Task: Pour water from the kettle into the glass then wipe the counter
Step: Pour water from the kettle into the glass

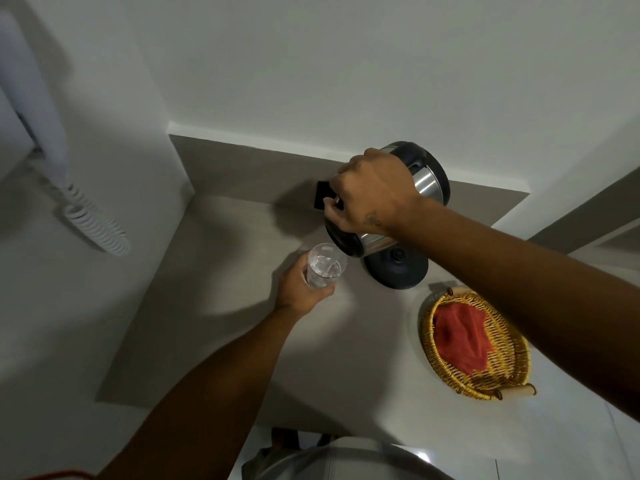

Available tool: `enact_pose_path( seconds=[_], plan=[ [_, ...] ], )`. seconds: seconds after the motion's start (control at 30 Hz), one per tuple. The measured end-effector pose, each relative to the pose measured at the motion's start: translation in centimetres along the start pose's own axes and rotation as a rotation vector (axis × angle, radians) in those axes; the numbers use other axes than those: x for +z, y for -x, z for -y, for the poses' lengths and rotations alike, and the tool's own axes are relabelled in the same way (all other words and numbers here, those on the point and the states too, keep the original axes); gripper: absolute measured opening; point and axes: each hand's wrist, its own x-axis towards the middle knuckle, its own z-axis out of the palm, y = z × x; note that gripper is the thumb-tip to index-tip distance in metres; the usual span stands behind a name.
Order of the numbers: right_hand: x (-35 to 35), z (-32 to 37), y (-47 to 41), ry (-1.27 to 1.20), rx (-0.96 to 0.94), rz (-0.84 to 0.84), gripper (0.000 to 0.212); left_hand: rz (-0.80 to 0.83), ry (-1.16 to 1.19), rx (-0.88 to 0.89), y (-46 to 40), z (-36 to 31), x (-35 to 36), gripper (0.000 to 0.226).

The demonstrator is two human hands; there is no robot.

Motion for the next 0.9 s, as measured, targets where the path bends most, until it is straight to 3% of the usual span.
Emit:
enact_pose_path(
  seconds=[0.9],
  plan=[
    [-1.0,-0.1,-0.7,0.042,0.021,0.003,0.039,0.011,0.059,-0.013,-0.4,1.5,0.6,0.071]
  ],
)
